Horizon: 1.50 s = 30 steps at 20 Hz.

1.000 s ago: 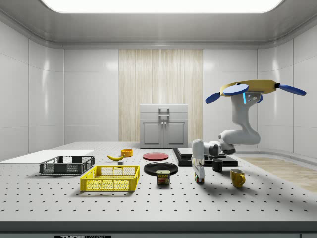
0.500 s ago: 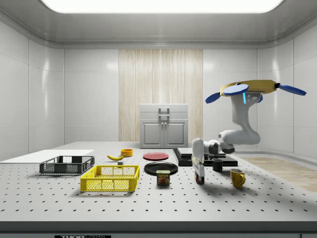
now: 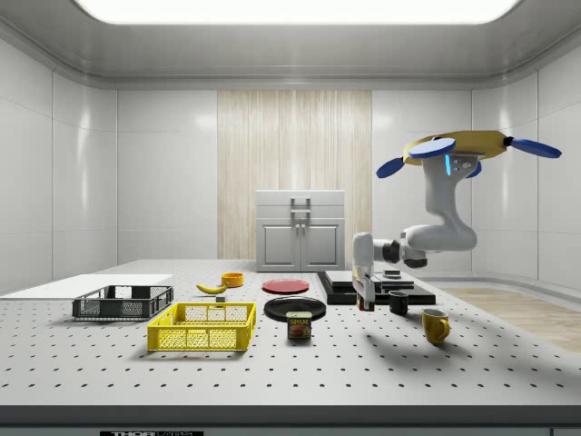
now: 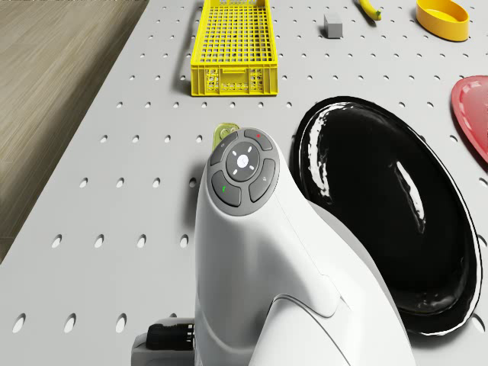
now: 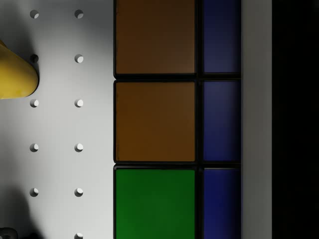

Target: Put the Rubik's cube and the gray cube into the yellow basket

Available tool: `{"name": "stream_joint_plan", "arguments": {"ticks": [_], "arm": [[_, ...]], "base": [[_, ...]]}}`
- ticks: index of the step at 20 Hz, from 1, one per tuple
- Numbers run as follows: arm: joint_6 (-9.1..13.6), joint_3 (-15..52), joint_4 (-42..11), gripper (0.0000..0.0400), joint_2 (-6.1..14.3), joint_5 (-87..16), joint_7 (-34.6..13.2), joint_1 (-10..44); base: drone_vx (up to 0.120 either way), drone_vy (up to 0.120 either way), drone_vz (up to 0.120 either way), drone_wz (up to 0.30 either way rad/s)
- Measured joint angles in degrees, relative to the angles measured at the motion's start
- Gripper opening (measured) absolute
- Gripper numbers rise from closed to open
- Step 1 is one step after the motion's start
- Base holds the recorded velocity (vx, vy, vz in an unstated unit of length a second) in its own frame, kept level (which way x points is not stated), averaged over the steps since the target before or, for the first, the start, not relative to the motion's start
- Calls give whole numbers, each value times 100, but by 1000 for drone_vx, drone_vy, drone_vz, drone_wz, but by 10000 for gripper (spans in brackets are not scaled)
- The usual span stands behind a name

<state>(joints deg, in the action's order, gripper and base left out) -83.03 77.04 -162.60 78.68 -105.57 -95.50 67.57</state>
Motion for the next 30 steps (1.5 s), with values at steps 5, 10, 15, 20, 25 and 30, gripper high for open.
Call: {"name": "stream_joint_plan", "arguments": {"ticks": [5, 10, 15, 20, 25, 30], "arm": [[-53, 82, -5, 325, 81, 102, -27, 26], [-124, 117, -3, 325, 166, 160, -47, 48], [-197, 136, 0, 325, 247, 201, -64, 67], [-269, 149, 3, 325, 325, 236, -79, 84], [-336, 159, 6, 325, 398, 268, -92, 100], [-399, 169, 9, 325, 466, 297, -104, 114]], "base": [[40, 0, 120, 0], [120, 40, 40, 0], [120, 112, 0, 0], [120, 0, 0, 0], [120, 48, 0, 0], [120, 0, 0, 0]]}}
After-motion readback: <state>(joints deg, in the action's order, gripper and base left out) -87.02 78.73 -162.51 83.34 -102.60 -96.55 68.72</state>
